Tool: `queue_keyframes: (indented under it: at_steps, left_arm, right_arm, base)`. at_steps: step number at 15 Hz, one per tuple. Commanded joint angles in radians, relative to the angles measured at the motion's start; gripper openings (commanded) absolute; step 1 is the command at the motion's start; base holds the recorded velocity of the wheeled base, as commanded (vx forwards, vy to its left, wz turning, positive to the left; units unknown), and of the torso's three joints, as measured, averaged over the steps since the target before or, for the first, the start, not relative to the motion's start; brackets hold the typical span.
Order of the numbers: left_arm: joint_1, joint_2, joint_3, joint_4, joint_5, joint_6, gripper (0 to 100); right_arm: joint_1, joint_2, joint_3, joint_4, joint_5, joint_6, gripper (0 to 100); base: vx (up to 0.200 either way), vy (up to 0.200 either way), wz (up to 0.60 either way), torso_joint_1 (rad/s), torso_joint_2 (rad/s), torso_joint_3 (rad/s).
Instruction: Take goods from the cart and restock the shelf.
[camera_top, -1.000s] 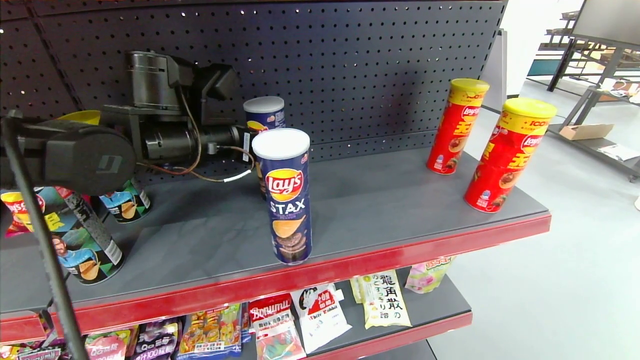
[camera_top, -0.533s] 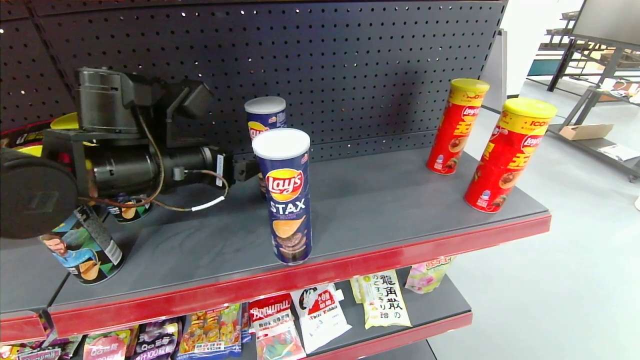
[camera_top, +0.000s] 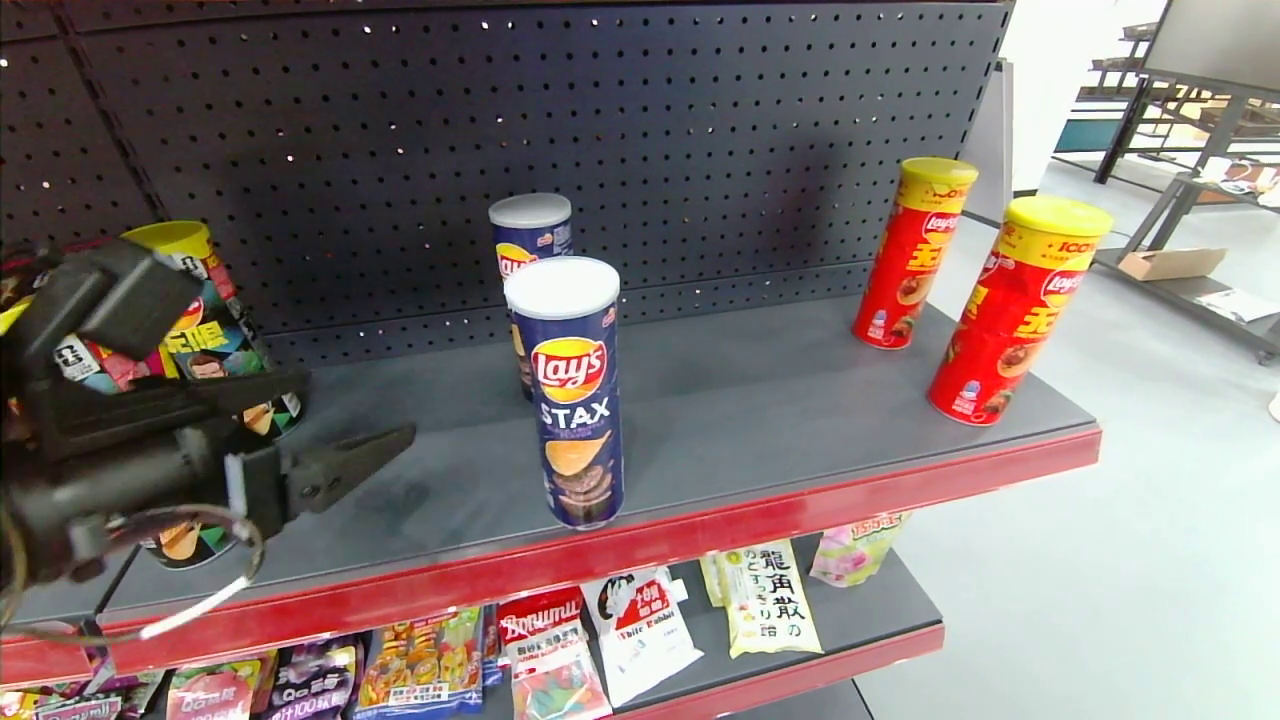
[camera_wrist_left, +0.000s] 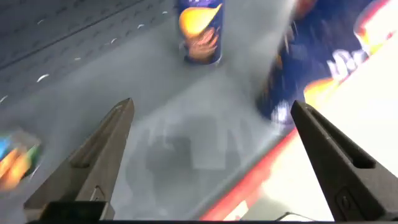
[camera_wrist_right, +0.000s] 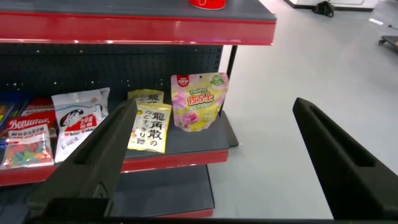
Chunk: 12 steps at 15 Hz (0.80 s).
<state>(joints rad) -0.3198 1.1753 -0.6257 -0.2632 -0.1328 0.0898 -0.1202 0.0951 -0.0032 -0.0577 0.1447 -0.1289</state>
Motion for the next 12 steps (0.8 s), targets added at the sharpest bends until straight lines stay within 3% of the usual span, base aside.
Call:
queue_keyframes:
  at_steps: [1,3,5,6,8,12]
  left_arm:
    - [-0.001,-0.522,0.143,0.295,0.048,0.024,100]
    - [0.004,-0.760,0.159,0.513,0.068,0.021,100]
    - [0.004,-0.838,0.184,0.535,0.124,0.004,100]
    - [0.002,-0.864,0.192,0.535,0.153,-0.036,100]
    - [0.002,-0.896,0.212,0.535,0.153,-0.036,100]
    - [0.002,-0.922,0.245,0.533,0.151,-0.033,100]
  right_arm:
    - [-0.001,0.002,0.000,0.001,-0.036,0.000,100]
    - [0.001,0.002,0.000,0.002,-0.016,-0.008,100]
    - [0.001,0.002,-0.001,0.004,0.003,-0.008,100]
    - [-0.001,0.002,0.000,0.002,0.003,-0.020,100]
    - [-0.001,0.002,0.000,0.002,-0.010,-0.023,100]
    - [-0.001,0.002,0.000,0.002,-0.054,-0.028,100]
  base:
    - [0.000,0.000,0.00,0.000,0.00,0.000]
    - [0.000,0.000,0.00,0.000,0.00,0.000]
    - [0.000,0.000,0.00,0.000,0.00,0.000]
    - [0.000,0.000,0.00,0.000,0.00,0.000]
    - [0.000,0.000,0.00,0.000,0.00,0.000]
    - [0.000,0.000,0.60,0.004,0.00,0.001]
